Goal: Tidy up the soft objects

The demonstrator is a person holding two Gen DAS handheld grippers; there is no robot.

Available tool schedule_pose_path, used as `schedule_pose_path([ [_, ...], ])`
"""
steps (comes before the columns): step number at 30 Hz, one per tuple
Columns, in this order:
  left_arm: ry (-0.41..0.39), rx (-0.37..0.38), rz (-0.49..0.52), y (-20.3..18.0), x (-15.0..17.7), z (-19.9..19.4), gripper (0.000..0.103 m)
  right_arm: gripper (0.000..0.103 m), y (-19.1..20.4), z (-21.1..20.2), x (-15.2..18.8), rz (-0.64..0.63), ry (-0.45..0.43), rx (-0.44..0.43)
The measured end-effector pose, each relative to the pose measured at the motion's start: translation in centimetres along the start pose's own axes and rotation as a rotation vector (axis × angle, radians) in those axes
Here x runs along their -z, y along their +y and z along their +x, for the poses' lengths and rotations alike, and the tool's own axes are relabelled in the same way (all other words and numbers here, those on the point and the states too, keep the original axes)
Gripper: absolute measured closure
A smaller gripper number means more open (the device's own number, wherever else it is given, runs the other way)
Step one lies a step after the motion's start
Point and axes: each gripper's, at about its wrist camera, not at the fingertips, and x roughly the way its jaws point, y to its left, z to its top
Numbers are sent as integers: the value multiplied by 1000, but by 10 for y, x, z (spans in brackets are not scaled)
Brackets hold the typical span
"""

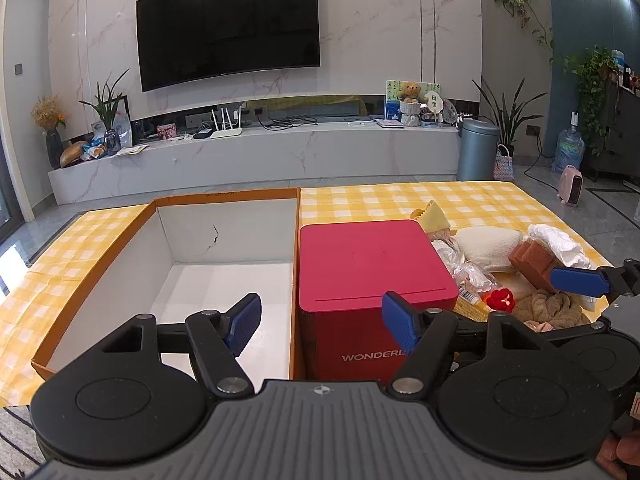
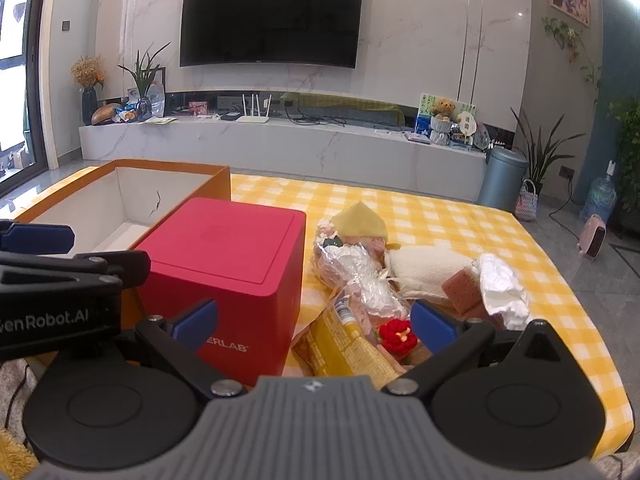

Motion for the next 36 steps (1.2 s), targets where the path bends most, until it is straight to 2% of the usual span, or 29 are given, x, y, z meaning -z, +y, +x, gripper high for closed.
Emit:
schedule_pose_path([
  [36,20,-7,6,0,2,2,22,3,4,-2,-1,-39,7,23],
])
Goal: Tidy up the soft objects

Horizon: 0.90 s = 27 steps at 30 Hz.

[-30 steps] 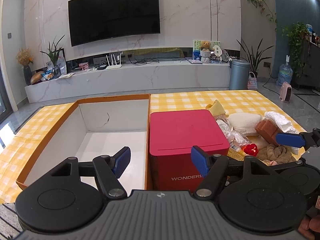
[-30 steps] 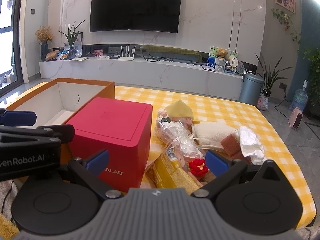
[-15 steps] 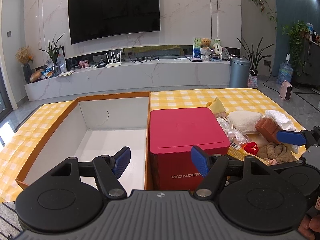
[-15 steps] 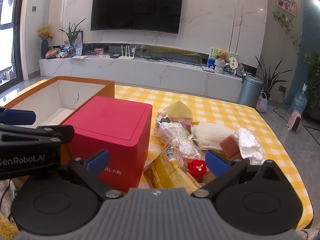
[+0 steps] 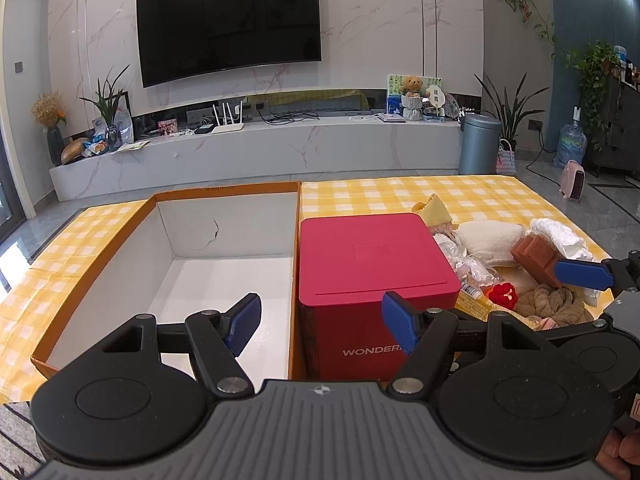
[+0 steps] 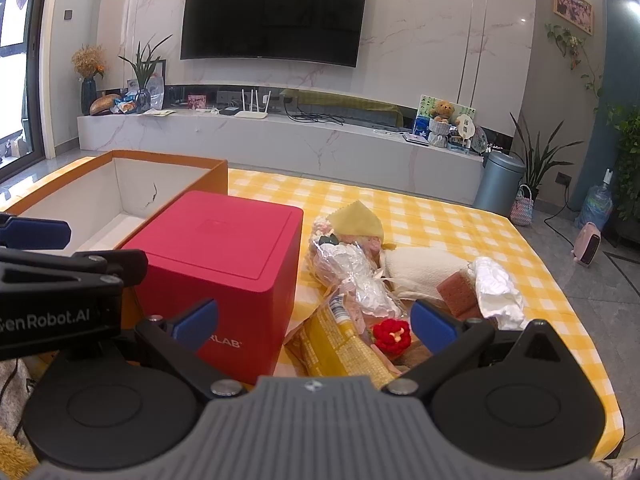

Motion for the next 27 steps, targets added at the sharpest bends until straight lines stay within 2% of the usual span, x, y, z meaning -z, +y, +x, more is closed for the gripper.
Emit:
schedule_pose_path([
  [27,2,-16,13,-1,2,3,22,3,-3,3,0,-16,10,12],
])
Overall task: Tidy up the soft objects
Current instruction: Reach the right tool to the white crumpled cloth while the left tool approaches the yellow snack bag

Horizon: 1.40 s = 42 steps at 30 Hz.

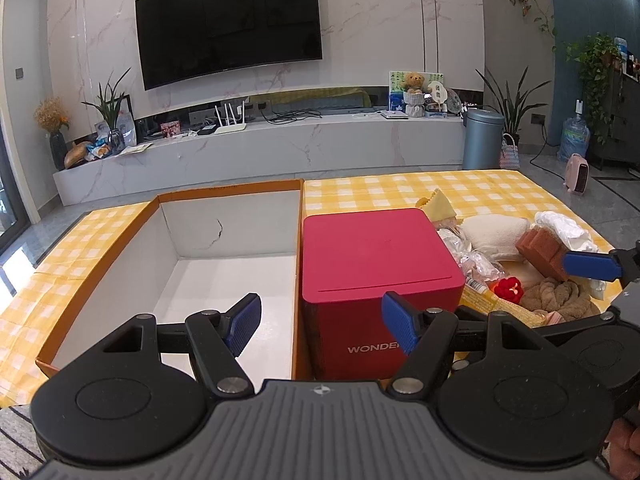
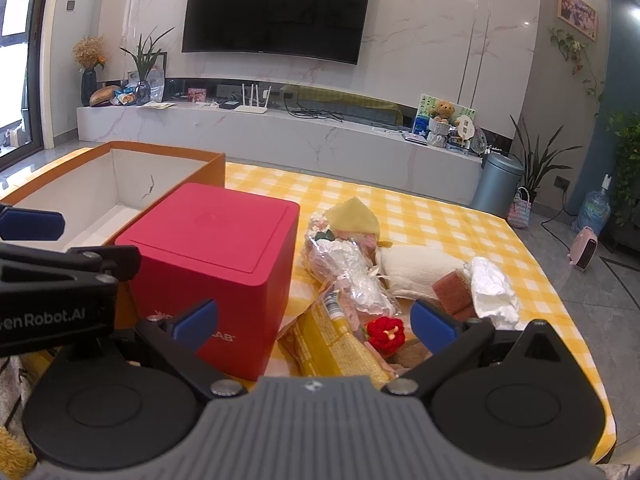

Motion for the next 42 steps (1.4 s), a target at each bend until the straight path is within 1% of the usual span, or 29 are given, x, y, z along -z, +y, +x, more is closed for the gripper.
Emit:
schedule_pose_path([
  [6,-3,-5,15,-2,-2,-1,22,3,-6,2,-1,11,8,3],
  [9,-6,47,28,-5,-9,-4,21,3,-6,-4,-4,-34,-32,52],
  [12,-18,68,31,-8,-17,-8,20,3,-13,-12,-9,-42,-66,79],
  [14,-30,84,25,-10,-20,-10,20,3,-24,-13,-11,-14,-53,101],
  [18,-33,118,14,-13,-27,-11,18,3,-58,-8,-14,62,1,197],
  [19,-27,128,16,-15,-29,-11,17,3,-70,-6,-14,92,17,209],
  [21,-8,162,17,-21,-32,-6,16,3,-97,1,-17,153,45,194],
  [23,26,205,16,-26,-36,1,16,3,-127,11,-23,209,24,161],
  [24,45,224,20,-30,-38,5,16,3,-142,15,-29,259,19,171],
  [25,61,240,21,-33,-39,8,16,2,-157,21,-34,320,33,184],
  [26,74,259,21,-37,-40,10,16,2,-171,28,-37,368,69,188],
  [28,104,305,39,-46,-39,14,16,3,-187,46,-41,387,190,224],
  [29,113,323,46,-51,-38,16,16,2,-190,54,-39,381,233,246],
  [30,124,334,49,-56,-37,18,15,3,-192,57,-33,386,234,254],
  [31,146,343,52,-62,-35,22,15,3,-191,58,-23,394,219,237],
  [32,176,346,56,-68,-34,27,15,3,-191,60,-15,399,210,193],
  [33,205,350,57,-74,-33,31,15,3,-192,61,-8,407,217,144],
  [34,233,352,58,-80,-31,36,15,3,-195,63,-3,424,240,117],
  [35,252,347,58,-85,-30,41,15,3,-196,65,-1,440,257,112],
  [38,269,309,37,-98,-30,51,15,3,-195,58,-1,443,228,128],
  [40,295,317,32,-106,-30,58,15,3,-193,54,-1,458,200,117],
  [42,325,321,40,-115,-31,63,15,3,-195,56,0,470,199,98],
])
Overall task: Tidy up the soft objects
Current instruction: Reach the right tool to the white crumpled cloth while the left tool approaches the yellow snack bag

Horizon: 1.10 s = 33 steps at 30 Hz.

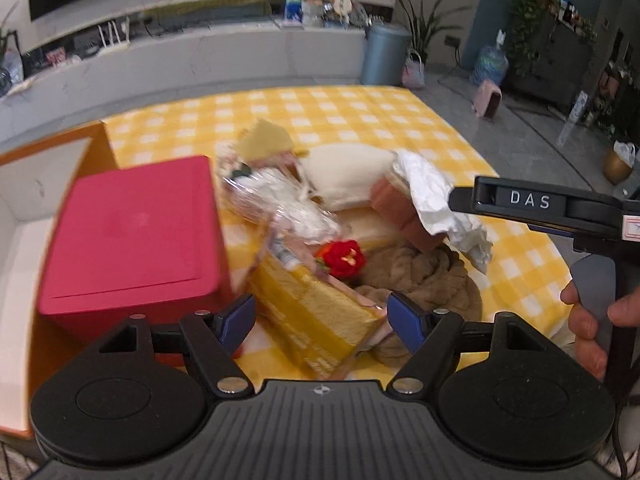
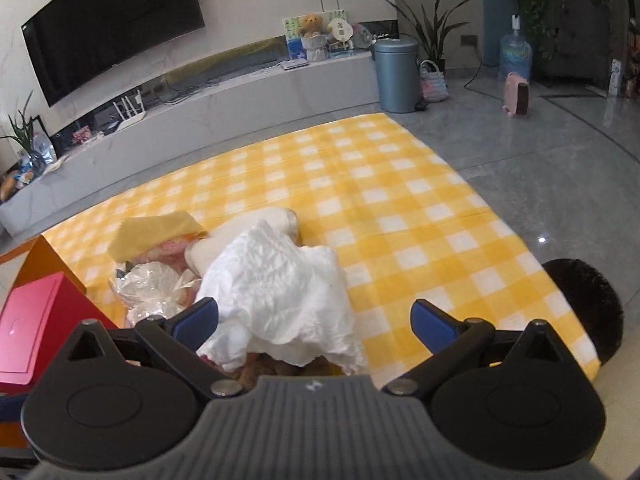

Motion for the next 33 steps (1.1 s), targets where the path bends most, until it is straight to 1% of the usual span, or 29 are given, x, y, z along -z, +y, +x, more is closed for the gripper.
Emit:
schedule_pose_path([
  [4,51,-42,7,-8,-5,18,15,3,-5,5,-1,26,19,3],
  [6,66,-47,-6,-9,-8,28,15,3,-7,3,0,35,17,4],
  [10,100,-47,-85,-7,-11,43,15,3,-9,2,0,49,14,-3],
  [15,139,-95,-151,-5,-10,59,13,3,-12,4,0,70,19,14],
  [18,159,-129,-194,-5,-10,69,9,3,-13,4,-1,74,17,10],
  [20,166,-136,-226,-3,-8,74,8,3,-14,4,-1,77,16,7],
  [22,170,-127,-252,0,-7,76,7,3,-15,3,-1,83,14,5],
  [24,172,-101,-277,7,-5,76,8,3,-16,2,-1,90,10,1],
  [25,171,-79,-288,10,-4,75,13,3,-17,2,-1,95,9,-1],
  [27,160,-27,-291,17,-1,70,19,3,-19,2,-1,106,8,-2],
  [29,155,10,-287,22,3,65,23,3,-20,3,-1,114,9,-1],
  [31,159,36,-293,29,5,60,28,3,-21,3,-1,118,13,-2],
  [33,182,51,-285,32,5,56,31,3,-21,4,-1,118,15,-3],
])
